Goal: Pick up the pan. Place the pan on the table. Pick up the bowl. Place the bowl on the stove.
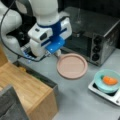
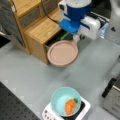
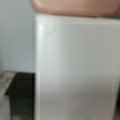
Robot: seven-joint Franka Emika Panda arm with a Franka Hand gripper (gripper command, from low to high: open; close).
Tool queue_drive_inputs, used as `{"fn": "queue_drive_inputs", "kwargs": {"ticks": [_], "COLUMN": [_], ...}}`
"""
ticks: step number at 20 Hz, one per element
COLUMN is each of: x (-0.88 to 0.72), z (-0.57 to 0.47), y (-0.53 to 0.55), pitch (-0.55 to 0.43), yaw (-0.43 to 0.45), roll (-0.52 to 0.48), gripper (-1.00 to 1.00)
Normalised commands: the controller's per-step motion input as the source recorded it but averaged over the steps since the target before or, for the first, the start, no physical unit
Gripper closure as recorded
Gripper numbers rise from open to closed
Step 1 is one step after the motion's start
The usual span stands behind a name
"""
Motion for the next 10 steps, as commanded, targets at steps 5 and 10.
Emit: {"fn": "queue_drive_inputs", "kwargs": {"ticks": [5, 10], "x": [0.52, 0.52], "z": [0.2, 0.15], "y": [-0.34, -0.41], "pitch": [0.16, 0.028], "yaw": [0.159, 0.214], "roll": [-0.051, -0.089], "gripper": [1.0, 1.0]}}
